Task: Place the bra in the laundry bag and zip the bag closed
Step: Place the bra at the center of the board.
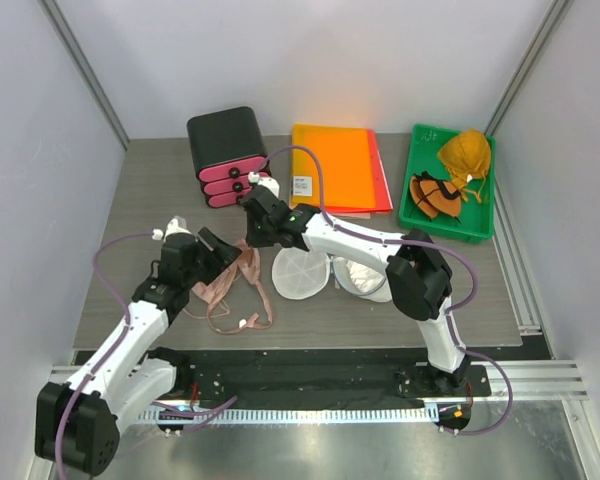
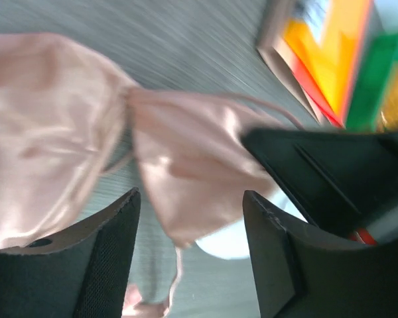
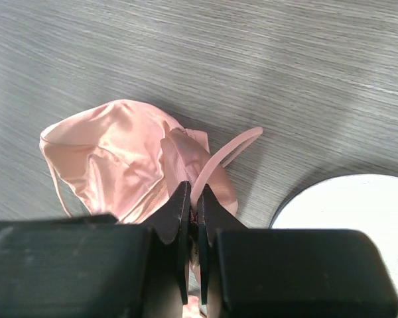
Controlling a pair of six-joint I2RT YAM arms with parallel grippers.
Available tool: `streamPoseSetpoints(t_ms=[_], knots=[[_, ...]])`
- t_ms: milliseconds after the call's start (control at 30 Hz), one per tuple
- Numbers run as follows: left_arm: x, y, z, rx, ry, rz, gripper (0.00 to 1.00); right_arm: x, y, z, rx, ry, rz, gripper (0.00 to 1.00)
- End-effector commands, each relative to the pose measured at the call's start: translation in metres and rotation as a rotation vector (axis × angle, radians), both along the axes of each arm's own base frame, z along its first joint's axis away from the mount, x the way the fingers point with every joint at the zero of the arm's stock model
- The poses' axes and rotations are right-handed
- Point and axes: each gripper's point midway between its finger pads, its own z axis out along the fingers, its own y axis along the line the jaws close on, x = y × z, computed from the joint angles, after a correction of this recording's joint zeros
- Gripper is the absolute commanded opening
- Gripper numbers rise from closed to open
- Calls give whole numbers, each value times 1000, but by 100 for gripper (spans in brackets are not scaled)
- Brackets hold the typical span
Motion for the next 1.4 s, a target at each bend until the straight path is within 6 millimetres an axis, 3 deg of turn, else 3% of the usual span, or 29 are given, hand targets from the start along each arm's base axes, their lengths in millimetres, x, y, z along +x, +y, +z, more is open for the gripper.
streamPoseSetpoints(t_ms=[0,100,133,267,333,367,400,467,500,600,867,1100,1167,1233,1367], knots=[[-15,-39,23,-37,-131,-277,67,8,5,40,75,-53,-53,9],[-31,-50,26,-28,-228,-335,66,9,6,40,88,-36,-68,9],[-31,-46,36,-6,-287,-306,65,11,4,41,94,-31,-77,9],[-38,-49,25,77,-313,-327,66,15,4,46,123,-5,-91,9],[-31,-50,26,152,-322,-301,68,17,3,48,132,2,-93,9],[-28,-52,16,202,-293,-300,71,17,3,49,135,3,-92,9],[-29,-62,17,244,-309,-315,72,17,2,49,132,4,-93,9],[-18,-54,6,393,-304,-255,73,18,0,52,138,5,-95,9],[-17,-63,12,414,-330,-262,73,18,0,51,139,8,-93,9],[-4,-56,6,508,-305,-200,71,17,0,49,144,27,-82,8],[12,-62,15,545,-327,-177,65,14,-2,47,138,32,-70,7],[19,-73,9,583,-302,-221,35,12,0,52,180,63,-47,10],[18,-76,10,569,-305,-238,21,19,-8,48,201,77,-54,13],[16,-86,16,520,-323,-285,8,15,-15,46,217,108,-35,22],[15,-92,27,413,-345,-312,0,29,-43,69,281,76,-41,48]])
